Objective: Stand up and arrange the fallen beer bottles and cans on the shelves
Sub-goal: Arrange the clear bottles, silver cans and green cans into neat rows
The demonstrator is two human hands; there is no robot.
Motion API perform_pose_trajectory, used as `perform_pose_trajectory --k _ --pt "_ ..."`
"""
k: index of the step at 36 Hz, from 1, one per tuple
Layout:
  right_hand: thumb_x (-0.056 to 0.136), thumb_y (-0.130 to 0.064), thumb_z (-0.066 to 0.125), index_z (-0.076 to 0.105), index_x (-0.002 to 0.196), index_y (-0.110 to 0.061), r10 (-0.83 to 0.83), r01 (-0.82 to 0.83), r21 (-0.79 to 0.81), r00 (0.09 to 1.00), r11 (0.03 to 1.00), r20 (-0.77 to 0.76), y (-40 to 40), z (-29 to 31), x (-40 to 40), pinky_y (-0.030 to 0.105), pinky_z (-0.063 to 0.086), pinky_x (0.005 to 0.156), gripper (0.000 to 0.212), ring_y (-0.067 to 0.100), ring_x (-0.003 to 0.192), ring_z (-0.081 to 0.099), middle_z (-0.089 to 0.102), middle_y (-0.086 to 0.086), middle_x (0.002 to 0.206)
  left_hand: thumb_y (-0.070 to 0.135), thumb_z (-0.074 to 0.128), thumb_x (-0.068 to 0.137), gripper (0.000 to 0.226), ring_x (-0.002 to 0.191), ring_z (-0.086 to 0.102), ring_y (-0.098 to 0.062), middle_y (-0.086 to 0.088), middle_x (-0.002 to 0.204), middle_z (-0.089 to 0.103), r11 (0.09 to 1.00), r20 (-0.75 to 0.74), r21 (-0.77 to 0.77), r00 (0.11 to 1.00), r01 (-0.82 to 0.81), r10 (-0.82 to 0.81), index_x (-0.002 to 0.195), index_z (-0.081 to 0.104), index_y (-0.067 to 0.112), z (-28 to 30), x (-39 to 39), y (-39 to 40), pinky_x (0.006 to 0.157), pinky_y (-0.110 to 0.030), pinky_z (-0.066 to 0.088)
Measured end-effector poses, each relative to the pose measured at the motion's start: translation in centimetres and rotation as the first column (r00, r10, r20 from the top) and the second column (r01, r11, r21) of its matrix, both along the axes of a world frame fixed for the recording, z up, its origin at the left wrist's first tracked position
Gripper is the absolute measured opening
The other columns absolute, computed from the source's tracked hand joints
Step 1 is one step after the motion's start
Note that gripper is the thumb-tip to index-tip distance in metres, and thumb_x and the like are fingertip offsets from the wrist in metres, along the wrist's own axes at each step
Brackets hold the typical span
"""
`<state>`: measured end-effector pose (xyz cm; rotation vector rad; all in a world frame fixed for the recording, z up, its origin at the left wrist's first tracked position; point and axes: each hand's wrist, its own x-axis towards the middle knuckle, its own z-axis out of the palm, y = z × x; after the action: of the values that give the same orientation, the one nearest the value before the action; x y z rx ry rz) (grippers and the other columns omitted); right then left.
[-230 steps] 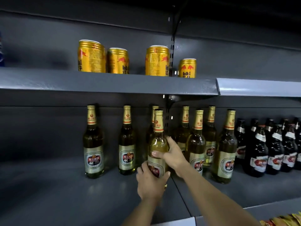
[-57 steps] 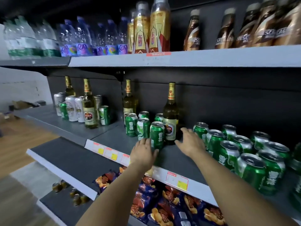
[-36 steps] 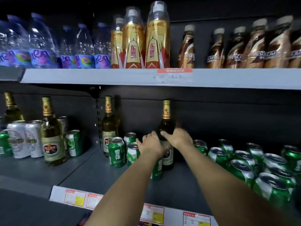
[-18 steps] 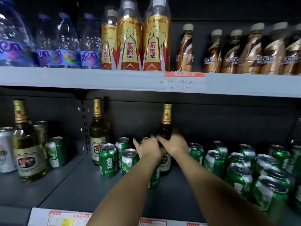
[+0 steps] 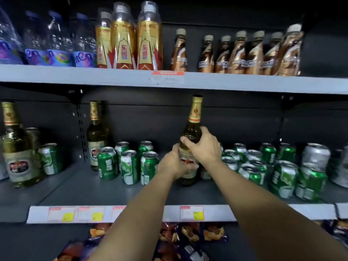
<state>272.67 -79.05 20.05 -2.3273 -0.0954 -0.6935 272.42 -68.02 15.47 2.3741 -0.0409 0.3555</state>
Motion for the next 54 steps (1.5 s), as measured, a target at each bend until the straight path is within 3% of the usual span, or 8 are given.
perform_pose_trajectory --k 4,12,29,36,39,41,46,54 --pt "0.078 -0.063 0.064 0.054 0.114 -0.022 0.001 -0.001 0.010 0.999 1.000 0.038 -2.8 0.4 -3.8 0.032 0.041 0.070 0.056 0.031 0.100 0.063 0.068 0.006 0.107 0.046 0.080 0.070 0.072 0.103 0.061 -0.026 -0.004 0.111 0.065 0.990 0.052 -0.142 0.998 -0.015 0.022 0.124 0.042 0.017 -0.6 -3.8 -3.5 0.084 -0.035 0.050" --pt "0.080 -0.064 0.060 0.052 0.110 -0.020 -0.089 0.088 0.009 0.995 0.996 0.048 -10.7 -0.5 -11.4 0.033 0.040 0.065 0.054 0.030 0.093 0.063 0.066 0.004 0.099 0.051 0.077 0.069 0.062 0.099 0.062 -0.026 0.000 0.103 0.066 0.996 0.075 -0.089 0.997 -0.007 0.014 0.113 0.047 0.020 -1.1 -11.3 -12.0 0.077 -0.033 0.048" --pt "0.084 -0.056 0.059 0.043 0.111 -0.021 -0.375 0.376 -0.015 0.917 0.926 -0.135 -34.6 -9.3 -23.9 0.033 0.036 0.066 0.047 0.028 0.088 0.060 0.060 0.000 0.091 0.048 0.078 0.071 0.059 0.102 0.061 -0.027 -0.003 0.106 0.063 0.933 -0.117 -0.119 0.929 0.339 -0.352 0.109 0.044 0.017 -10.1 -20.6 -36.4 0.077 -0.034 0.046" --pt "0.084 -0.058 0.058 0.045 0.118 -0.022 -0.525 0.539 -0.004 0.817 0.842 -0.238 -45.5 -13.9 -26.9 0.036 0.039 0.073 0.051 0.030 0.097 0.061 0.063 0.001 0.100 0.043 0.081 0.072 0.067 0.104 0.060 -0.025 -0.003 0.113 0.063 0.838 -0.203 -0.177 0.814 0.516 -0.544 0.120 0.047 0.012 -14.6 -22.3 -47.9 0.077 -0.030 0.046" --pt "0.085 -0.057 0.056 0.043 0.120 -0.020 -0.591 0.607 -0.035 0.758 0.794 -0.276 -50.1 -15.2 -27.8 0.034 0.040 0.071 0.052 0.029 0.096 0.061 0.060 0.001 0.096 0.043 0.077 0.071 0.058 0.094 0.058 -0.014 0.007 0.101 0.061 0.757 -0.213 -0.243 0.728 0.606 -0.651 0.115 0.055 0.012 -15.9 -22.9 -52.9 0.060 -0.015 0.041" --pt "0.086 -0.057 0.055 0.043 0.121 -0.020 -0.631 0.646 -0.057 0.718 0.761 -0.293 -53.3 -15.7 -28.1 0.034 0.039 0.069 0.052 0.028 0.095 0.060 0.059 0.000 0.095 0.057 0.070 0.055 0.068 0.094 0.065 -0.018 0.008 0.099 0.068 0.738 -0.213 -0.248 0.707 0.628 -0.674 0.112 0.059 0.022 -16.8 -22.6 -56.4 0.065 -0.025 0.047" --pt "0.088 -0.057 0.052 0.042 0.121 -0.020 -0.709 0.720 -0.103 0.630 0.686 -0.317 -61.3 -16.4 -27.7 0.033 0.038 0.068 0.051 0.026 0.094 0.059 0.056 -0.001 0.093 0.042 0.083 0.064 0.060 0.098 0.065 -0.026 -0.003 0.104 0.069 0.689 -0.230 -0.243 0.649 0.683 -0.725 0.110 0.055 0.016 -18.5 -21.0 -65.1 0.078 -0.036 0.052" --pt "0.089 -0.057 0.052 0.040 0.123 -0.018 -0.776 0.786 -0.158 0.516 0.597 -0.363 -73.1 -16.4 -25.7 0.031 0.034 0.069 0.053 0.031 0.102 0.060 0.062 0.005 0.106 0.058 0.073 0.052 0.070 0.097 0.066 -0.021 0.004 0.100 0.070 0.626 -0.236 -0.220 0.582 0.748 -0.778 0.111 0.058 0.023 -19.7 -18.1 -78.2 0.082 -0.038 0.055"
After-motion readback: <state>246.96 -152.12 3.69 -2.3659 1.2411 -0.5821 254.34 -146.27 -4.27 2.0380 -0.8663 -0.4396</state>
